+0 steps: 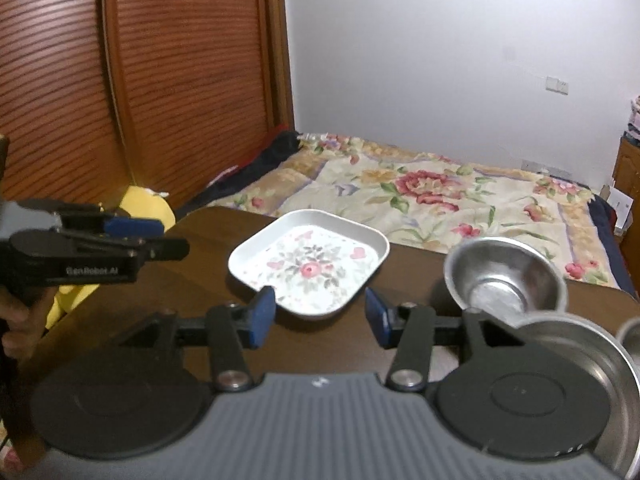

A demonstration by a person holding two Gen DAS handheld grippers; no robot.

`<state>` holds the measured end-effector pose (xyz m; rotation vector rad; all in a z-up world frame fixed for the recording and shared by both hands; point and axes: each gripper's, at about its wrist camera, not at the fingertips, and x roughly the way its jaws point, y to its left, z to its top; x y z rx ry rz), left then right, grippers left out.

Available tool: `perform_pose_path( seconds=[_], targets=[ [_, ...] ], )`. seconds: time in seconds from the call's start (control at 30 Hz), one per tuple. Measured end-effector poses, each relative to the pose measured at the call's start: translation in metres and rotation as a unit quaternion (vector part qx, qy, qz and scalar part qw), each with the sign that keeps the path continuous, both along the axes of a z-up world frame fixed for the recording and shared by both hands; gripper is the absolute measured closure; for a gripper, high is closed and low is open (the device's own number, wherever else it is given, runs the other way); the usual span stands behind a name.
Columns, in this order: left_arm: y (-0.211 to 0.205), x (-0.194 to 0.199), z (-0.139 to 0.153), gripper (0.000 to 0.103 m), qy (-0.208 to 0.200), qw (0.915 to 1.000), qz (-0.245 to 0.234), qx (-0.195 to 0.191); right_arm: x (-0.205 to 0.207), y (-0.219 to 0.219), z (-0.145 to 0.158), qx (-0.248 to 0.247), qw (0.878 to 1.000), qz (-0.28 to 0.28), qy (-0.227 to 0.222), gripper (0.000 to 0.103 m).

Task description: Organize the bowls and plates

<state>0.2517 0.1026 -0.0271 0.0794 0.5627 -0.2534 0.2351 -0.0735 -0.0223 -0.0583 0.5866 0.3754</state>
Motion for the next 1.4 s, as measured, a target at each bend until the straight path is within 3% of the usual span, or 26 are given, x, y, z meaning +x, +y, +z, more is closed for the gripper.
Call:
perform_pose_path(
  seconds=[0.2,0.33,0.6,1.03,1.2,1.4],
  targets=[
    [0.003,0.037,-0.009,0.059,0.018,0.9998,-0.008,-0.007,0.038,0.007,-0.006,0.002,0.999,-0.012,0.040,0.053],
    [0.004,0.060,-0.020,0.066,0.036,0.9991,-0.015,-0.015,0.058,0.007,-0.015,0.014,0.997,-0.034,0.074,0.058],
    [-0.001,0.091,-0.040,0.072,0.055,0.9982,-0.023,-0.010,0.076,0.014,-0.028,0.004,0.993,-0.049,0.105,0.066],
    [0.001,0.102,-0.055,0.090,0.083,0.9959,-0.026,-0.024,0.094,0.015,-0.041,-0.005,0.988,-0.073,0.135,0.079],
    [0.001,0.101,-0.055,0.090,0.088,0.9954,-0.027,-0.025,0.092,0.011,-0.043,0.014,0.987,-0.072,0.143,0.089],
    [0.004,0.100,-0.056,0.090,0.097,0.9940,-0.038,-0.034,0.094,0.010,-0.044,0.015,0.987,-0.073,0.145,0.089]
  ],
)
